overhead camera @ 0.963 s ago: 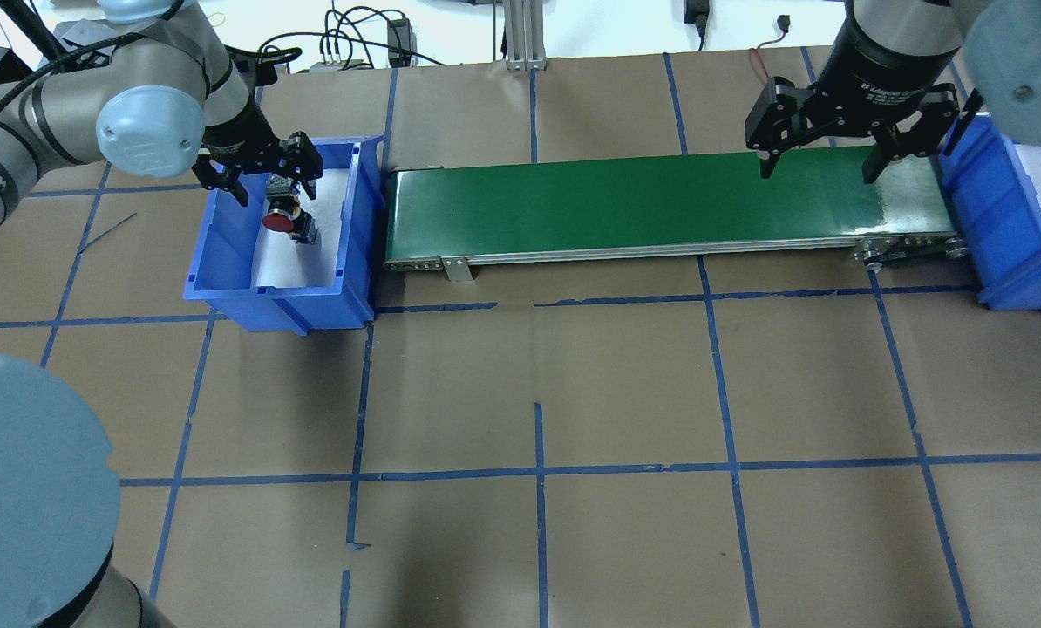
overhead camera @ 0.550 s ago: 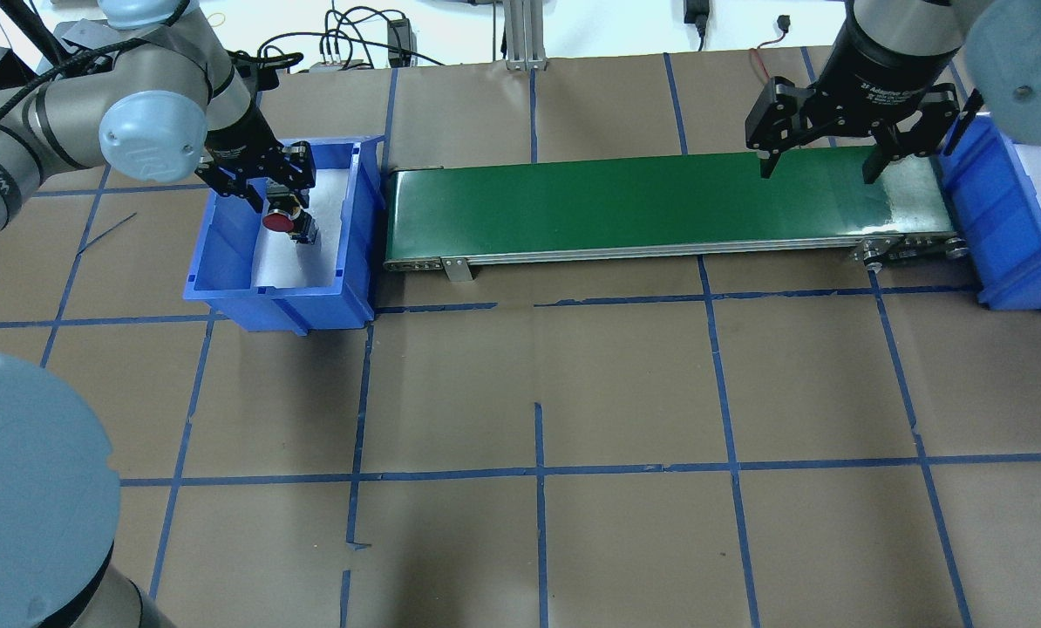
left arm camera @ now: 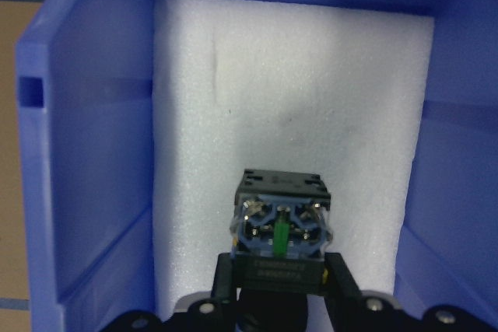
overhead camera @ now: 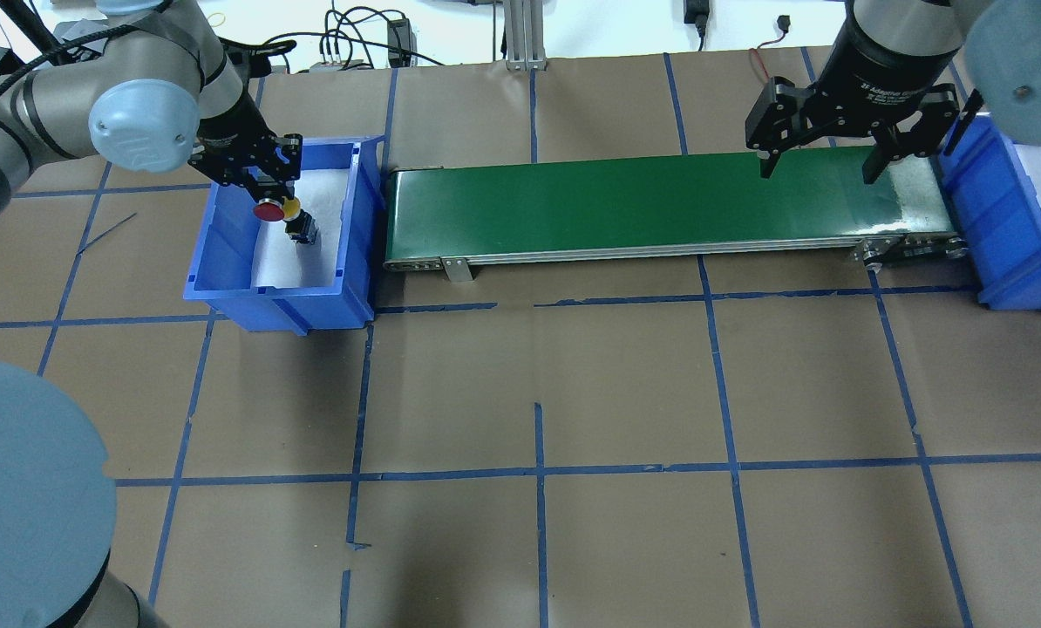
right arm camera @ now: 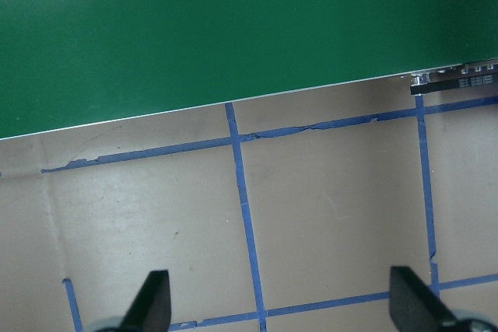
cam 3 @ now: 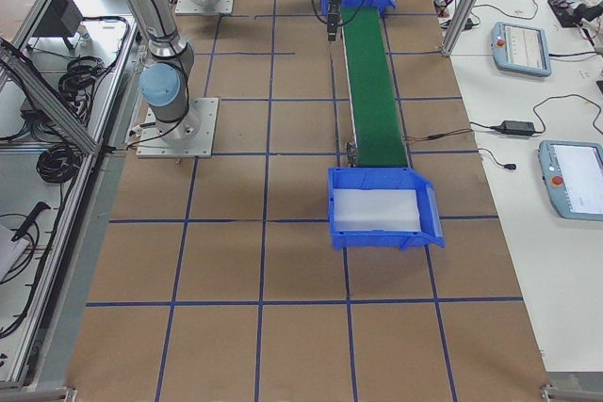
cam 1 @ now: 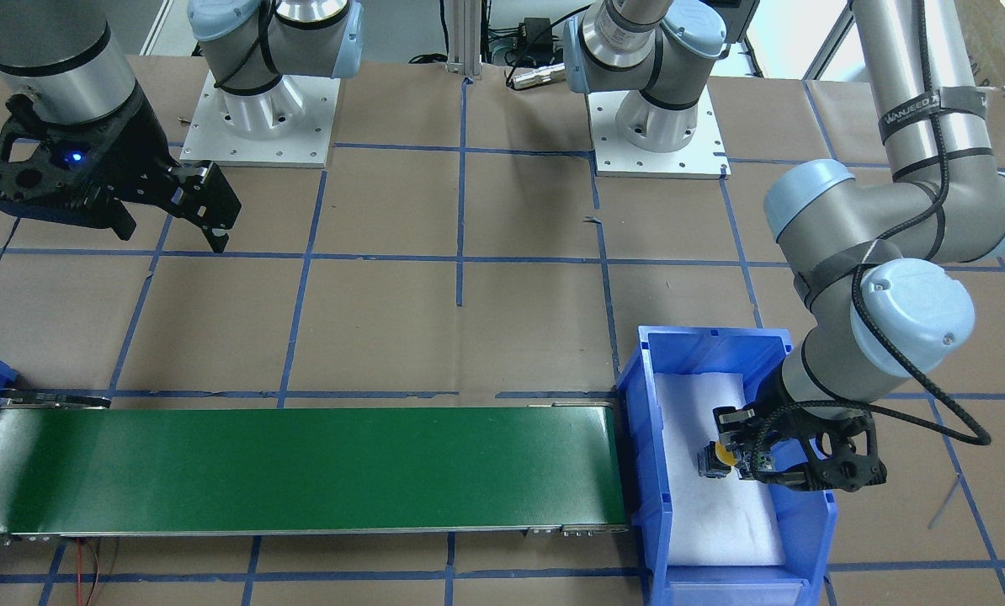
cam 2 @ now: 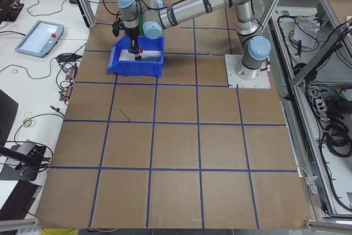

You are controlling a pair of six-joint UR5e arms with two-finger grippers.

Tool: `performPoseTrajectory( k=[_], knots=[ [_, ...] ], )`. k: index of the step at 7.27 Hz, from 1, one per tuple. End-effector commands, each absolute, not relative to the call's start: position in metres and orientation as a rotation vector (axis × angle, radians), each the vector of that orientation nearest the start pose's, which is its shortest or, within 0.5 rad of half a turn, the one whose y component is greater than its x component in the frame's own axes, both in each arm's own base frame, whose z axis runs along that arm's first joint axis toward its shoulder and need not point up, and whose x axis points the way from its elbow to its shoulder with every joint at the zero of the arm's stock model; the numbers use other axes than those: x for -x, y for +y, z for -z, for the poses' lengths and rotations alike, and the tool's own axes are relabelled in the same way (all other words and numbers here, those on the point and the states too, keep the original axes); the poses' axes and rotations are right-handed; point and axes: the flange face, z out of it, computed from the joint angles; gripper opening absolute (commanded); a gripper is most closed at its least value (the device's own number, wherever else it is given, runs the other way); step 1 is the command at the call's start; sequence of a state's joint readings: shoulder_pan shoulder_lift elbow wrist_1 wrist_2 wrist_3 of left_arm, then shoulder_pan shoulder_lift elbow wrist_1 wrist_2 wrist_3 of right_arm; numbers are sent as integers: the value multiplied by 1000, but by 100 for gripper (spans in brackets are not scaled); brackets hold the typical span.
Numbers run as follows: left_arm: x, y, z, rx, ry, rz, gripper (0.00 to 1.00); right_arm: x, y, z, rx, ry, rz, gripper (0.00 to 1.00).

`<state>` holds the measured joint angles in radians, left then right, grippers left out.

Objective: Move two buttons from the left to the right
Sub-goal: 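Lift the red-capped button and carry it onto the green conveyor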

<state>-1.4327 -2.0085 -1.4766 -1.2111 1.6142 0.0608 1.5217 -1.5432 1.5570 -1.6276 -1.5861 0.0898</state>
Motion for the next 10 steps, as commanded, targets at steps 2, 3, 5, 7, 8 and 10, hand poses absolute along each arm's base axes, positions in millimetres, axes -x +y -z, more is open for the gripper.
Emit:
performPoseTrajectory(
  k=[2,3,5,7,8,10],
  knots=[
    [45,-647,-371,182,3078,81,9,-107,-514,-487,-213,3148,68,100],
    [61,-642,-384,204,3089,118,9,-107,-513,-486,-211,3150,63,100],
    [114,-637,-386,198,3103,147,9,-107,-513,-486,-204,3151,63,100],
    [169,-632,-370,274,3109,137,9,-100,-515,-487,-210,3163,71,100],
    [187,-638,-349,306,3111,140,9,-99,-515,-488,-208,3163,73,100],
    [213,-647,-311,292,3114,130,9,-101,-514,-487,-189,3175,61,100]
  ],
)
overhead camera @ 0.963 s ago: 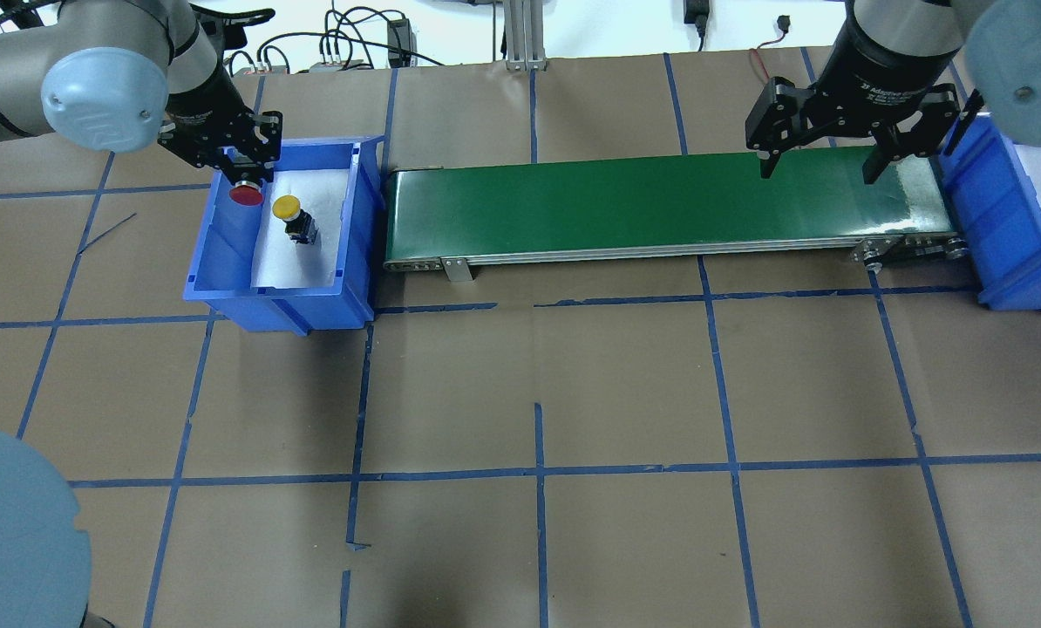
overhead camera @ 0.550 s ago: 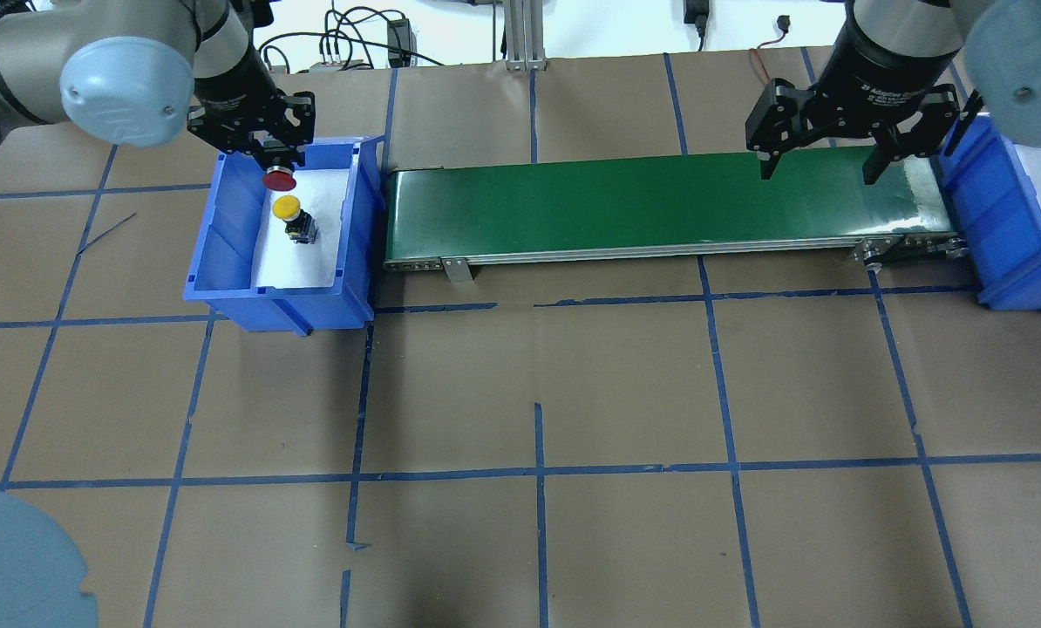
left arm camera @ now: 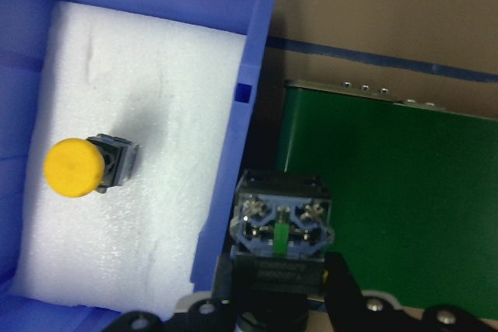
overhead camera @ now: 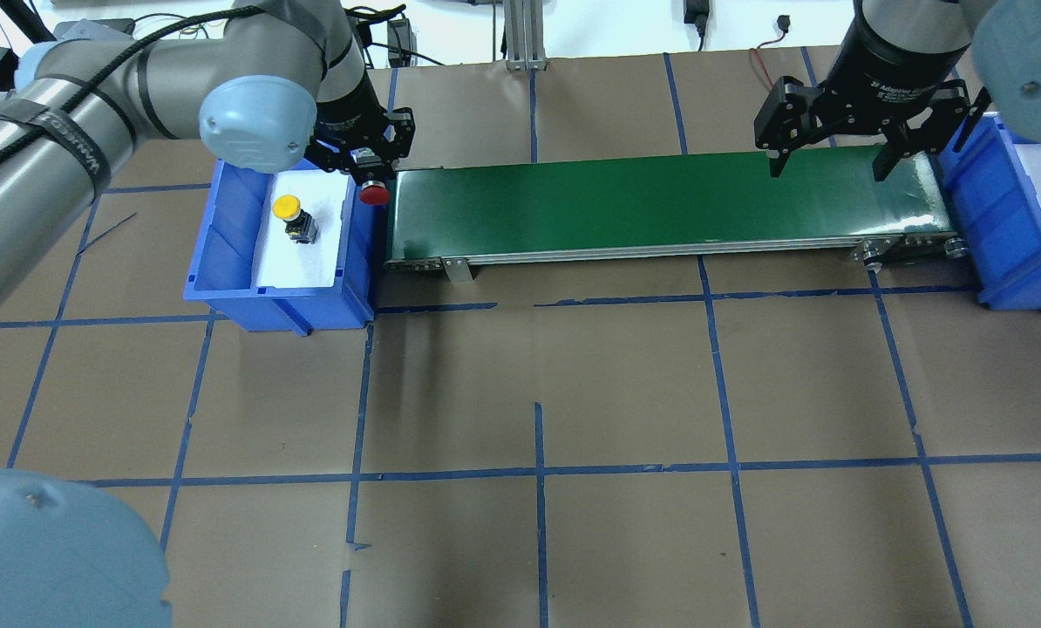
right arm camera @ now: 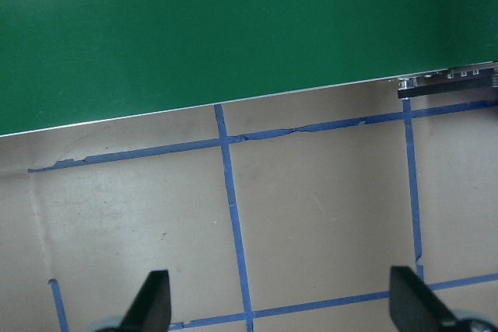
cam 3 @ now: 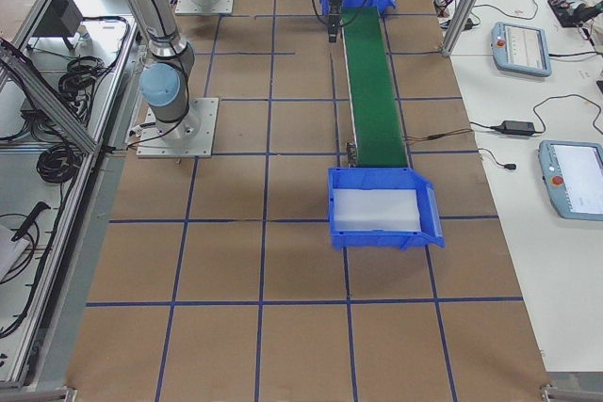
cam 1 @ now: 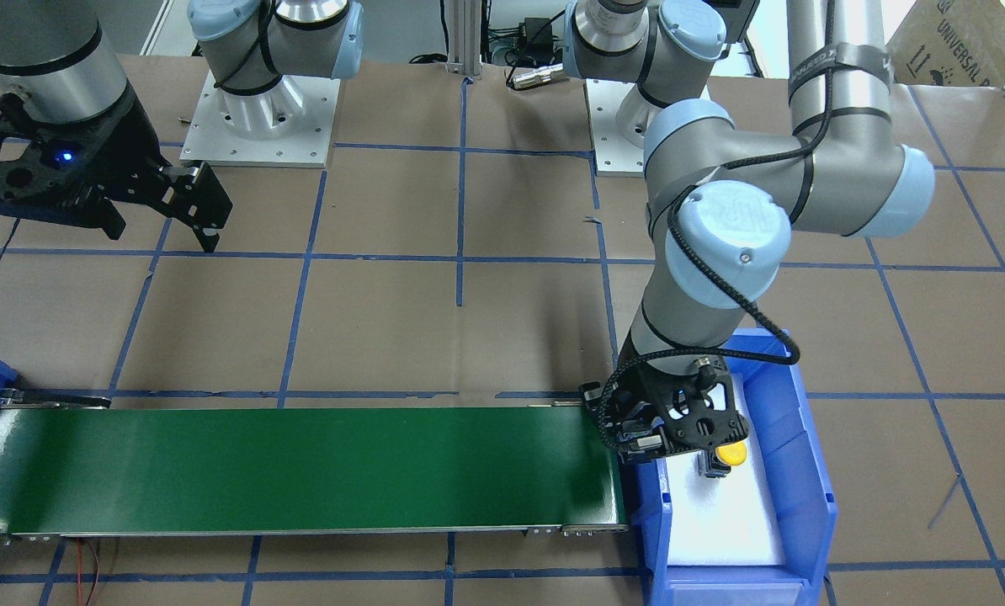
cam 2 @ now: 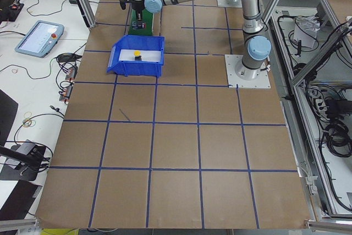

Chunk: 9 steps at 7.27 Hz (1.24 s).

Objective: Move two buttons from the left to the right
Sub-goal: 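Lift the red-capped button and carry it onto the green conveyor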

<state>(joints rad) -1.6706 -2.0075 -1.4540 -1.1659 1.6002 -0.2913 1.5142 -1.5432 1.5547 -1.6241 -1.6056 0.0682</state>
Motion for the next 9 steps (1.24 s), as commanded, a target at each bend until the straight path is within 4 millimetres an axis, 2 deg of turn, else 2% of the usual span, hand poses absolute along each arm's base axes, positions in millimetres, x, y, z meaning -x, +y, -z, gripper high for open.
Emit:
performPoseTrajectory(
  k=[1,3,5,6,8,9],
  knots=[
    [221,-648,-303,275,3115,118,9,-100,-514,-486,-192,3178,59,100],
    [228,-657,-284,269,3153,140,9,-101,-514,-485,-189,3180,57,100],
    [229,-665,-284,250,3161,155,9,-98,-515,-486,-189,3177,56,100],
    [231,-676,-279,252,3161,160,12,-98,-514,-486,-187,3177,51,100],
    [239,-676,-277,245,3162,157,14,-99,-514,-486,-184,3177,51,100],
    [239,-677,-278,233,3163,160,30,-99,-514,-486,-184,3177,51,100]
  ],
)
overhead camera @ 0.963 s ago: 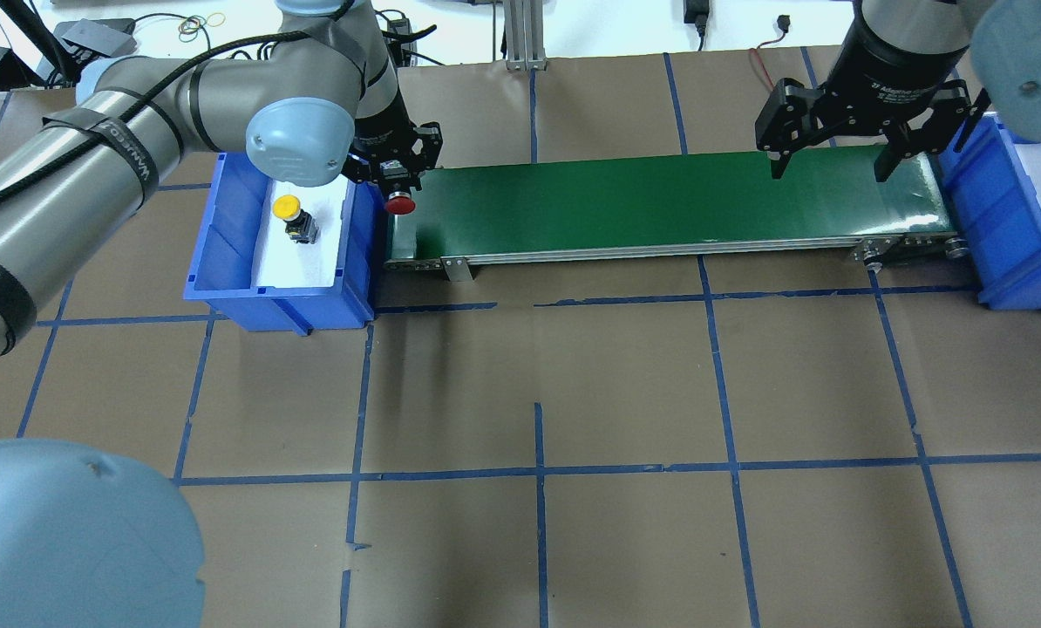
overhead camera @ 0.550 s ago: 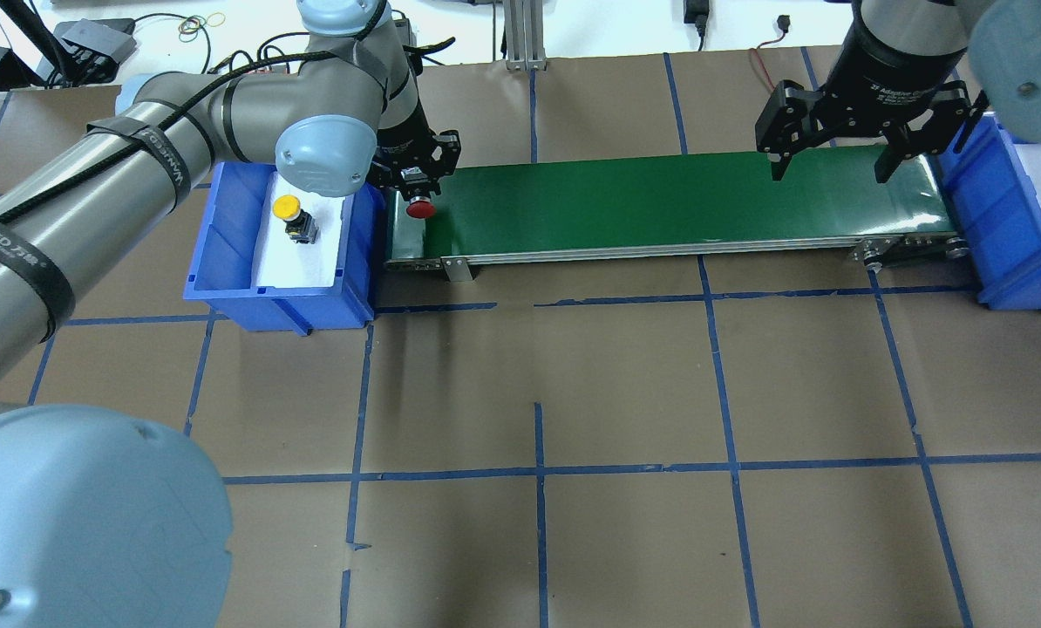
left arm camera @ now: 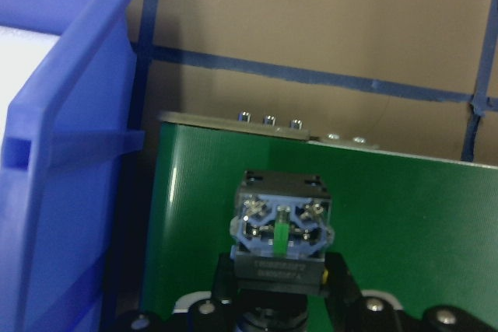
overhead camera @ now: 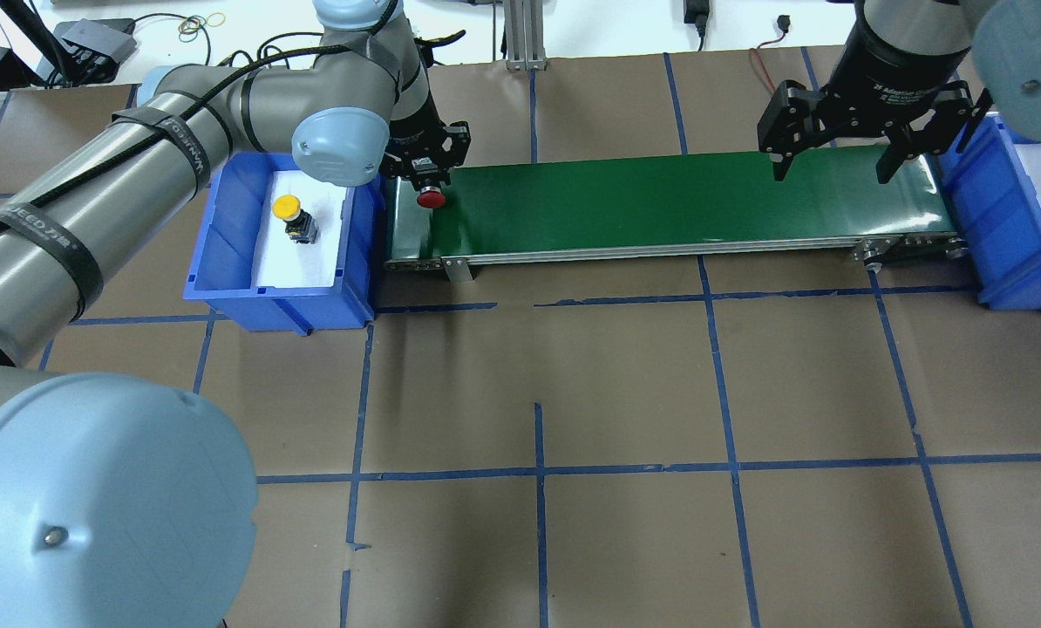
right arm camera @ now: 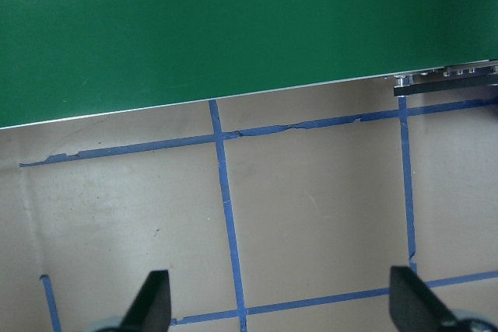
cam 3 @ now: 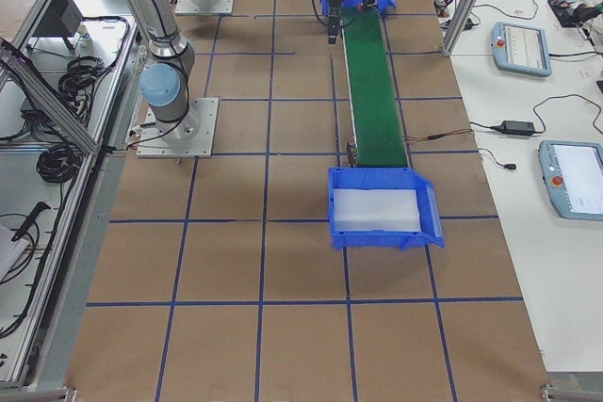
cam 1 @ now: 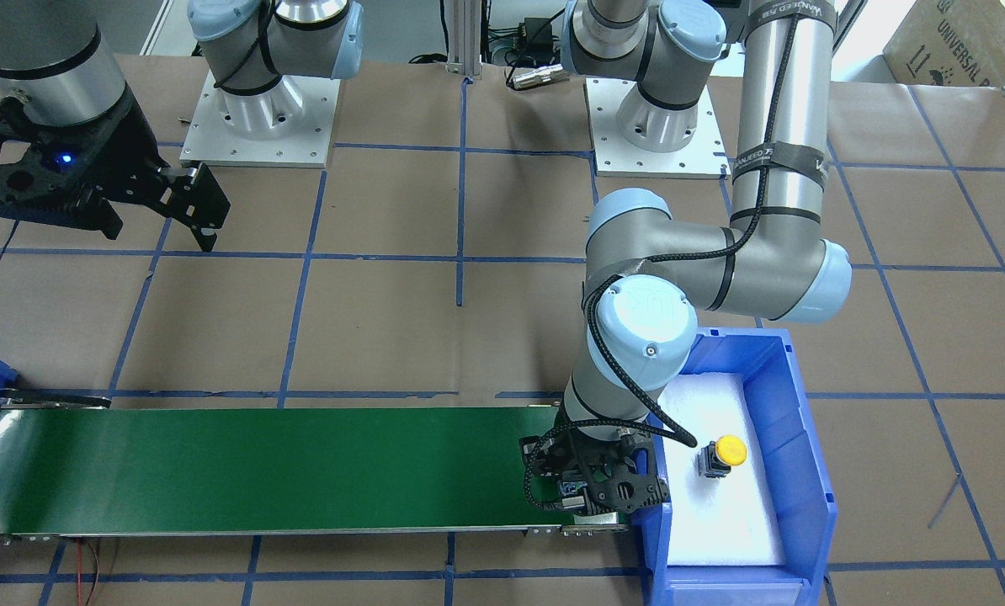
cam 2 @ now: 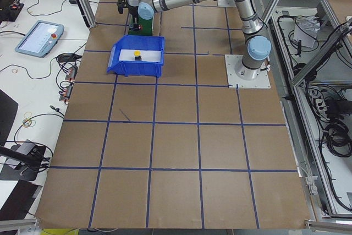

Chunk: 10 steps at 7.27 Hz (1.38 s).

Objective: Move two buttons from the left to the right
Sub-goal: 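Open the left gripper to release the button on the belt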

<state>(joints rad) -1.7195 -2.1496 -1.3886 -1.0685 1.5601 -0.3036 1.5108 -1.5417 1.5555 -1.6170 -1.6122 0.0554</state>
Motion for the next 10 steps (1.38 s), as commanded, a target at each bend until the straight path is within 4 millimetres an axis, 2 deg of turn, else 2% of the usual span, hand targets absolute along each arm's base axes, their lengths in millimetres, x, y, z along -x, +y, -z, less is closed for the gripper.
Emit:
performPoseTrajectory(
  k=[1,2,4,5,6,7,8,9,10],
  knots=[
    [240,-676,-277,240,3163,157,80,-99,-514,-485,-182,3177,49,100],
    [241,-675,-276,240,3162,150,100,-100,-514,-485,-179,3178,49,100],
    [243,-670,-286,235,3163,157,100,-100,-514,-485,-179,3178,49,100],
    [241,-667,-306,211,3157,184,100,-100,-514,-485,-179,3178,49,100],
    [231,-659,-344,91,3156,222,100,-100,-514,-485,-179,3178,49,100],
    [184,-666,-352,166,3148,231,100,-100,-514,-485,-179,3178,51,100],
    [127,-673,-370,220,3141,253,100,-100,-514,-485,-179,3178,46,100],
    [84,-679,-374,260,3133,268,100,-100,-514,-485,-179,3178,49,100],
    [67,-684,-369,239,3128,268,100,-101,-514,-485,-177,3178,49,100]
  ],
)
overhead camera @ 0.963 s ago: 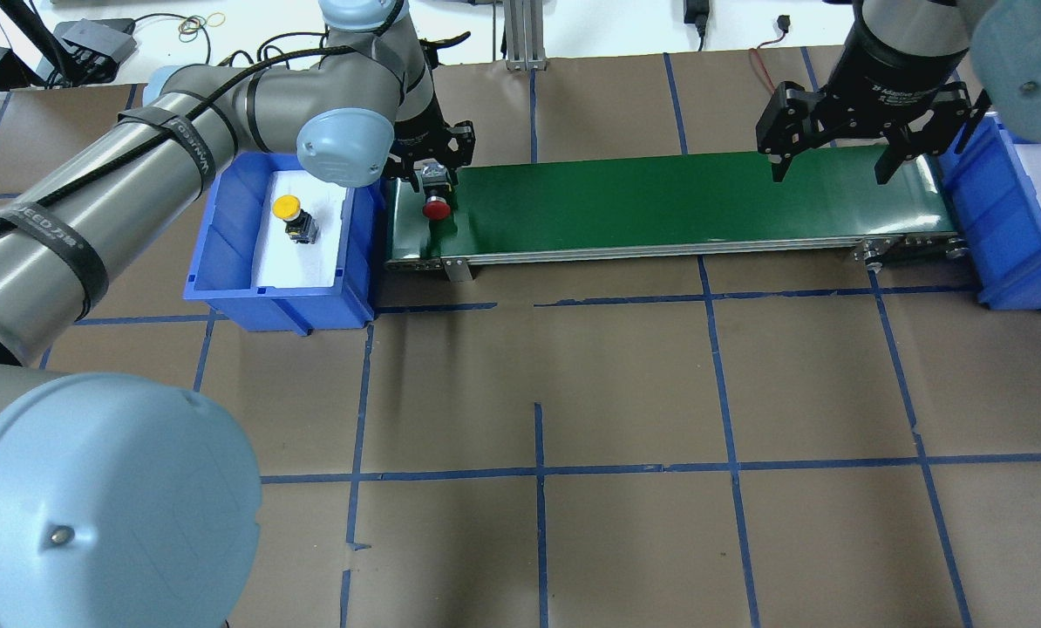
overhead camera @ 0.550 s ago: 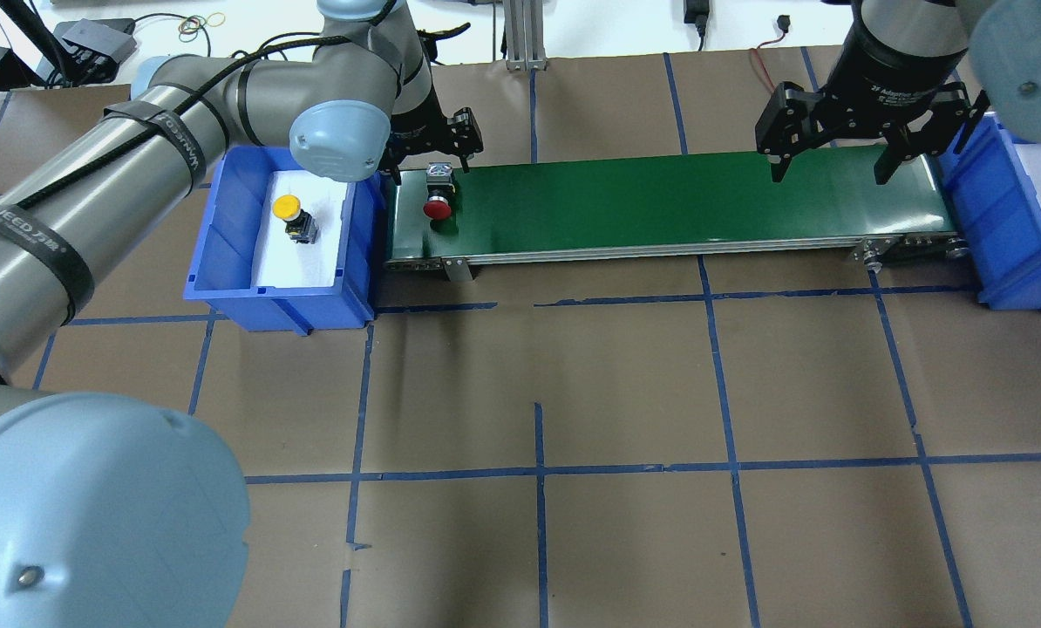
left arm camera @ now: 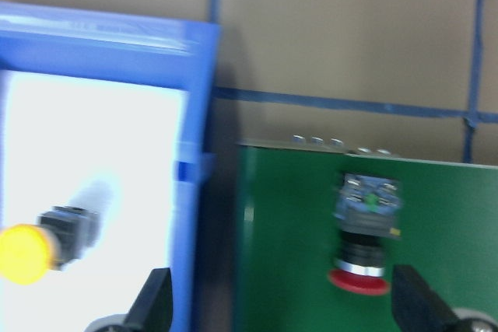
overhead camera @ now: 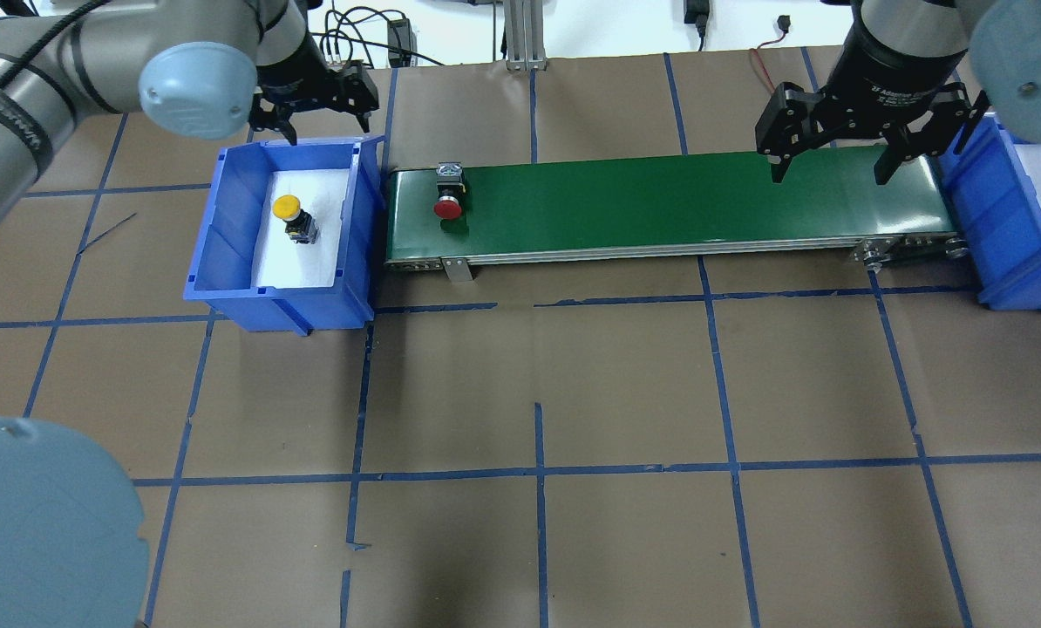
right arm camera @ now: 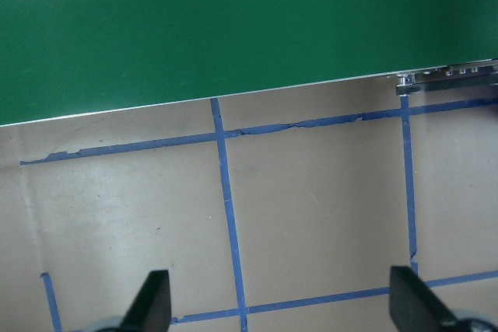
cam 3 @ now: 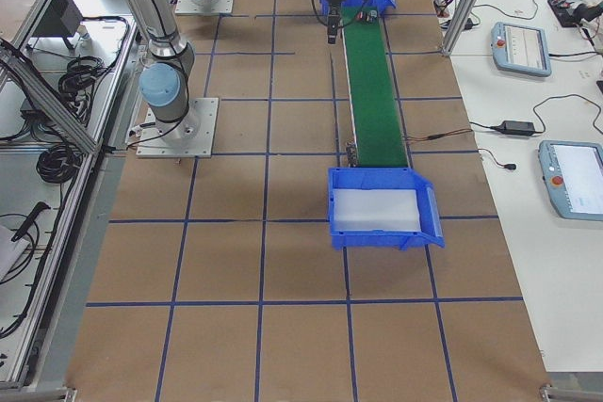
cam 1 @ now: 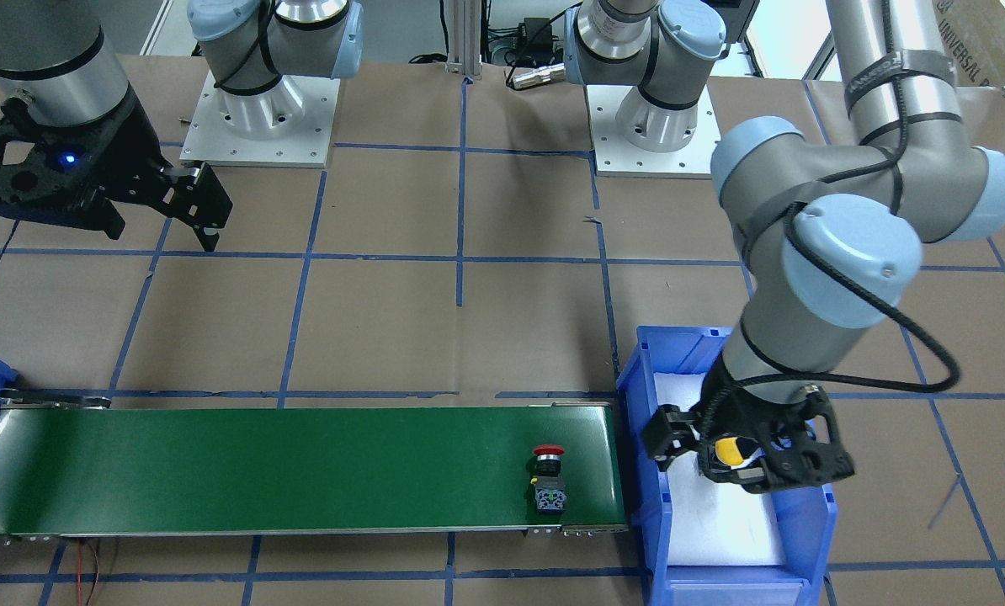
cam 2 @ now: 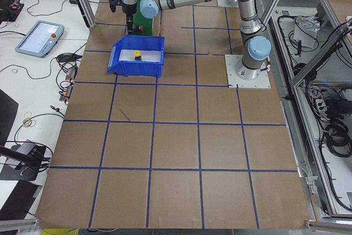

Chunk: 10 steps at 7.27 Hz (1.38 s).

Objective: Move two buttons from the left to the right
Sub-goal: 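Move the left gripper back over the yellow-capped button in the bin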

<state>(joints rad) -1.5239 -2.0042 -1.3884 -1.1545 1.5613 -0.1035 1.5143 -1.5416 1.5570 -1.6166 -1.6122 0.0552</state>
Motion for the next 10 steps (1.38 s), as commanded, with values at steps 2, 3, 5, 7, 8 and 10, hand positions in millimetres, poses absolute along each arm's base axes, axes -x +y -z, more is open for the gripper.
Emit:
performPoseTrajectory(
  k=[2,3,5,7,8,10],
  knots=[
    [61,-695,-335,245,3128,201,100,-101,-514,-485,-177,3176,49,100],
    [60,-697,-327,237,3129,229,100,-101,-514,-485,-177,3178,49,100],
    [61,-684,-297,134,3127,245,100,-101,-514,-485,-177,3178,49,100],
    [46,-669,-284,152,3130,225,100,-101,-514,-485,-177,3178,49,100],
    [36,-668,-282,157,3129,213,100,-101,-514,-485,-177,3178,51,100],
    [35,-666,-278,153,3132,189,100,-101,-513,-486,-179,3178,51,100]
  ],
)
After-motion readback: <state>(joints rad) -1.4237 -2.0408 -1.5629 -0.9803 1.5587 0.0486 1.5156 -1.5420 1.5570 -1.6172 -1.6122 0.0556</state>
